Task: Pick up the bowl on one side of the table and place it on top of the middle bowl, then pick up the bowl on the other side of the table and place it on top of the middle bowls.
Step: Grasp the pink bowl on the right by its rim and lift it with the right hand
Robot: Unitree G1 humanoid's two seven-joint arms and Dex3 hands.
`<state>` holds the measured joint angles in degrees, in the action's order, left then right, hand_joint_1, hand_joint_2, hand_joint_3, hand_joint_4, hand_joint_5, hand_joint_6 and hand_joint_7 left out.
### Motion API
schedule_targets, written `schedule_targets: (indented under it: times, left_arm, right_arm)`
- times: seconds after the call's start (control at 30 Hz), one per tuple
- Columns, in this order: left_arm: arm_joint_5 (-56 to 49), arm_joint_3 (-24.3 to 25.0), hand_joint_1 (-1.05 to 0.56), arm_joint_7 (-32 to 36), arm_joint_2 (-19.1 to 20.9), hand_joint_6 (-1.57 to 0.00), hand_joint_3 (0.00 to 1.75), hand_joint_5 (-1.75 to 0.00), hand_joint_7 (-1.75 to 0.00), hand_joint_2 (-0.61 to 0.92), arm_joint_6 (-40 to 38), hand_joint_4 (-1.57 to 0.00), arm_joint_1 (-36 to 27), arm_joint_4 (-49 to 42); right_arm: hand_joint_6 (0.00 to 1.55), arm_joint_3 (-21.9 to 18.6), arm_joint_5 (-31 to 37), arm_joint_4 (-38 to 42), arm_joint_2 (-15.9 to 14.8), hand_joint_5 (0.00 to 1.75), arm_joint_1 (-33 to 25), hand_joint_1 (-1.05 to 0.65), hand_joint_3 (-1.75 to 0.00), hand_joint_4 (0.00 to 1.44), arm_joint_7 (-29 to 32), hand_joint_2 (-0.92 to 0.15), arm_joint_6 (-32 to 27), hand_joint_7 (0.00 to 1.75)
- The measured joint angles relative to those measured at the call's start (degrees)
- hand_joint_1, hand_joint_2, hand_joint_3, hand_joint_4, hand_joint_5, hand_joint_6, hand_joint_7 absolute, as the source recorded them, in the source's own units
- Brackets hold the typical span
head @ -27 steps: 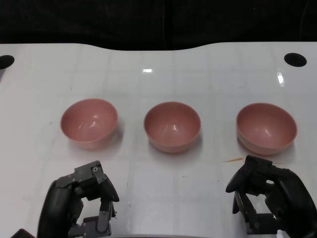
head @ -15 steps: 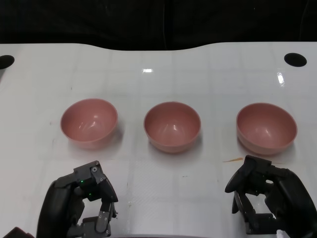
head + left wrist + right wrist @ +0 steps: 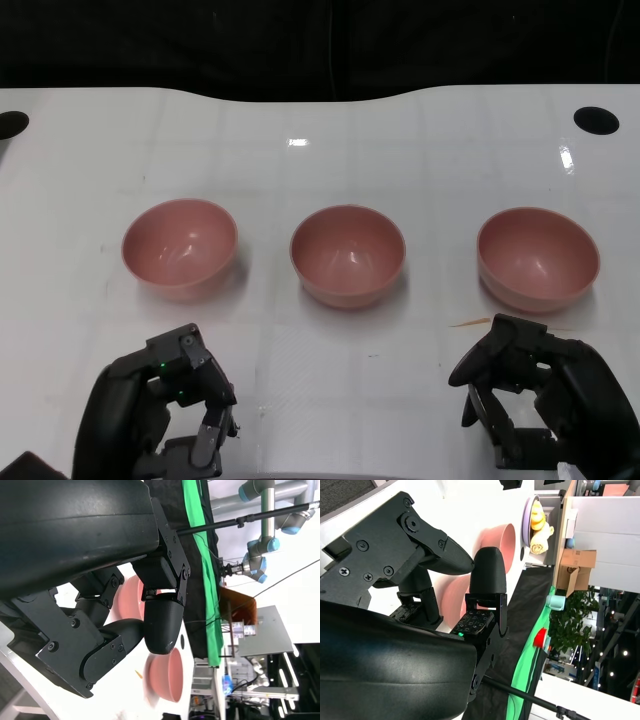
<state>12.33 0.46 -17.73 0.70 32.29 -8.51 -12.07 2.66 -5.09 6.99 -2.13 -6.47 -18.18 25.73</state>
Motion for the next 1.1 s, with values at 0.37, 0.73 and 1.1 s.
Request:
schedule_targets:
  times: [0.37,0.73,1.1]
  left_arm:
    - [4.41,0.26,-0.21,-2.92,-0.06,-0.81,1.2,-1.52,-1.21,0.37,-2.75,-0.82,0.18,0.38]
    - [6.26,0.56,-0.22,-4.32,-0.48,-0.82,1.14,-1.56,-1.24,0.43,-5.41,-0.82,0.39,0.98]
    - [6.35,1.42,-0.23,-4.3,-1.1,-0.8,1.2,-1.63,-1.34,0.43,-8.54,-0.82,0.21,2.67]
  right_arm:
    - [0.68,-0.37,-0.32,-4.49,-4.23,1.13,1.59,-0.25,-0.48,0.59,-1.94,-0.74,-5.81,0.59]
    - [0.54,-2.71,19.89,-11.83,-14.96,0.76,6.76,-0.37,-0.06,0.43,4.46,-0.92,-6.29,0.22]
    - [0.51,-1.72,40.17,-18.13,-18.82,0.66,9.79,-0.37,-0.01,0.33,9.79,-0.85,-14.1,0.15]
